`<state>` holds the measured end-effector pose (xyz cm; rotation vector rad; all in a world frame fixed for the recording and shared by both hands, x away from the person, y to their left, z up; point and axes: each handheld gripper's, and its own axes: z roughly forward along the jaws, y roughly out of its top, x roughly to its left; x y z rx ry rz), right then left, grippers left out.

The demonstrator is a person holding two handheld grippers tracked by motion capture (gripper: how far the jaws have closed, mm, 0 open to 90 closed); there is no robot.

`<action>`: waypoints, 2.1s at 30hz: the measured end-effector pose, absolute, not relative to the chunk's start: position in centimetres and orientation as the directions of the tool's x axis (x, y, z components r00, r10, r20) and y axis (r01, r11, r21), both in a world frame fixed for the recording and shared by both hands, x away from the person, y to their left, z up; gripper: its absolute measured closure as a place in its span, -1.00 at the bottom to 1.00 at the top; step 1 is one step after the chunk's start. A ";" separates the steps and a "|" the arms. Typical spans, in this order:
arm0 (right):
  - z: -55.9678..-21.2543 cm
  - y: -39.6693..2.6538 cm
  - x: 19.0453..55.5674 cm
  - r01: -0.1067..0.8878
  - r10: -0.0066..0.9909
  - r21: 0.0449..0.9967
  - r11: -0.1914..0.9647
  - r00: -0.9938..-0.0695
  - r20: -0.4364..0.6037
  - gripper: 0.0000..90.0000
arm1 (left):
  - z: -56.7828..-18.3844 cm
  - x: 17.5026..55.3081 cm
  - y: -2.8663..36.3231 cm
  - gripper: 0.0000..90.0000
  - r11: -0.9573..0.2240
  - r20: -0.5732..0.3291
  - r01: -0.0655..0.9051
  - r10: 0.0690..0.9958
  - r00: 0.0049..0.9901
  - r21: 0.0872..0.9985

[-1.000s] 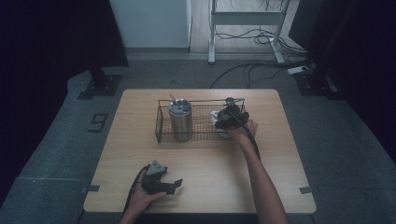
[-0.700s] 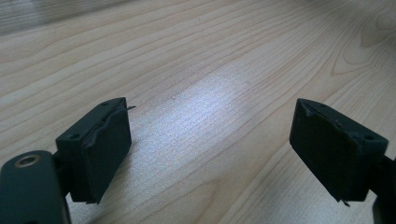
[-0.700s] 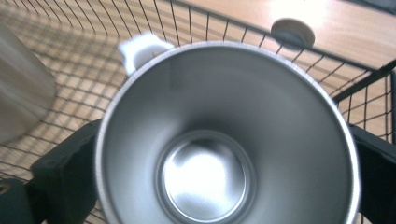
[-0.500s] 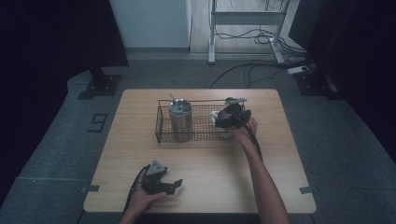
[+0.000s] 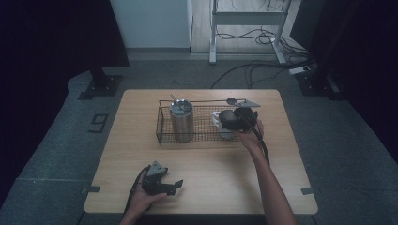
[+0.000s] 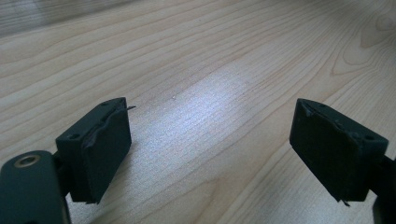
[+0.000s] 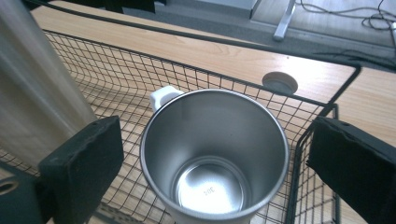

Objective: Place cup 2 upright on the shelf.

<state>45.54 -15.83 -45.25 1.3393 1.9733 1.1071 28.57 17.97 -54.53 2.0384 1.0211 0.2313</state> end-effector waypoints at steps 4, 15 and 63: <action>-45.2 -16.2 44.6 0.500 0.920 0.845 0.192 -0.392 0.023 -0.88 | -54.6 28.5 17.9 -0.71 -0.331 -0.186 0.582 0.733 0.655 0.743; -45.9 -18.3 41.4 0.469 0.915 0.867 0.165 -0.402 0.043 -0.80 | -54.6 28.6 18.0 -0.71 -0.329 -0.184 0.584 0.738 0.649 0.742; -54.1 -23.2 30.8 0.518 0.907 0.838 0.173 -0.416 0.070 -0.67 | -54.6 28.7 18.0 -0.71 -0.332 -0.184 0.594 0.743 0.643 0.733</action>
